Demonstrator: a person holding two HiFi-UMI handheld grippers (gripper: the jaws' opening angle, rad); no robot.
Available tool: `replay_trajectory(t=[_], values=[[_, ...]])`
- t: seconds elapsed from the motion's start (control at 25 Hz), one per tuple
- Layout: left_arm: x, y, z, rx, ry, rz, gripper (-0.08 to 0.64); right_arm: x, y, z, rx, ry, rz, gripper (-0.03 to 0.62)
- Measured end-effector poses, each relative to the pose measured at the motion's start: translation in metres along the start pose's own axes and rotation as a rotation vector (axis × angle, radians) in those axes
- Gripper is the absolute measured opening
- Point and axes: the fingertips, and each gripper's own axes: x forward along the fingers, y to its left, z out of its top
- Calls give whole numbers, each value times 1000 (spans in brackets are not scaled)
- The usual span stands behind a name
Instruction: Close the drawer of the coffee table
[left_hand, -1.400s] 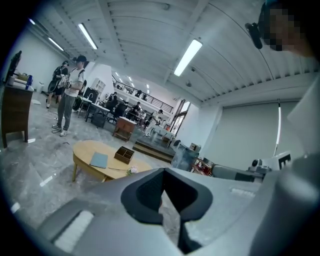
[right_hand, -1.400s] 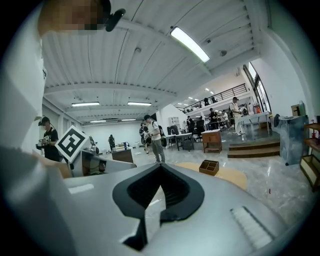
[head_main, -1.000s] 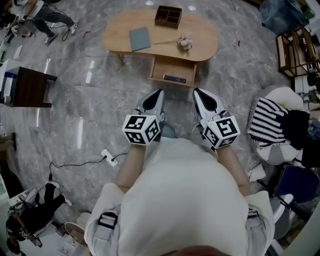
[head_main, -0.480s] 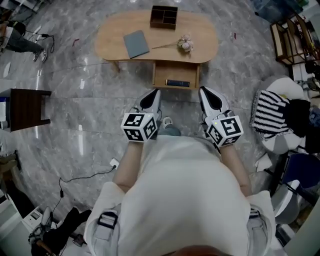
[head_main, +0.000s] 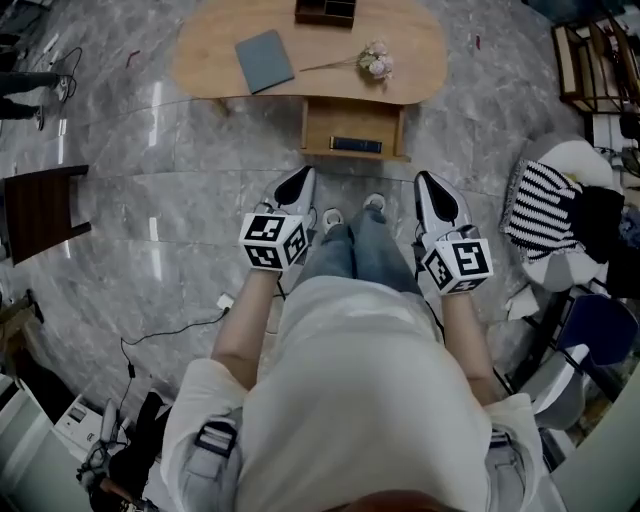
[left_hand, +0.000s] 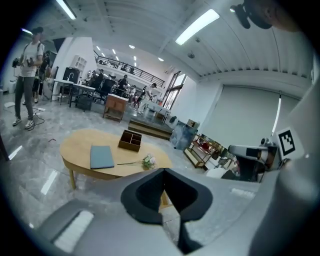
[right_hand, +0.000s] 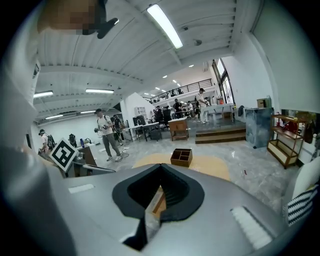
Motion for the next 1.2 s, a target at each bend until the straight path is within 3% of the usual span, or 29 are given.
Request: replay_trajectory(t=[0.44,0.8,0.92,1.2], values=[[59,55,-54,-58,103,76,-2,62,-61,-76,32,160,-4,-2],[110,112,-129,-13,229,121,13,104,-111,-167,42,266,-38,-2],[129,129,-155,10,266,123,57,119,-130,-203,33,307,-43,0],[174,180,-239,89,429,141,204,139,-169,-293,19,427,-28,117]])
